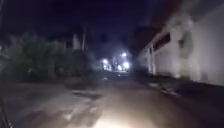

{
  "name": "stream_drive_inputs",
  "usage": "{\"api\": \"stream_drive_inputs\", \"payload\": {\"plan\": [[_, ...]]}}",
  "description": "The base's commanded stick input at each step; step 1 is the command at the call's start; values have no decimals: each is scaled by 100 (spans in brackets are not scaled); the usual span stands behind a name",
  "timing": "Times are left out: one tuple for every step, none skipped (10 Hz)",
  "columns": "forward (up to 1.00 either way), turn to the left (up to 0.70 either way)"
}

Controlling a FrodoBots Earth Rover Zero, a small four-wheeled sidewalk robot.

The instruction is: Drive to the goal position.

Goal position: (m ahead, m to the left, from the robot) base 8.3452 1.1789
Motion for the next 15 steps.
{"api": "stream_drive_inputs", "payload": {"plan": [[70,0],[70,0],[70,0],[70,0],[70,0],[70,0],[70,0],[70,0],[70,0],[70,0],[70,0],[70,-1],[70,-35],[70,-35],[70,-35]]}}
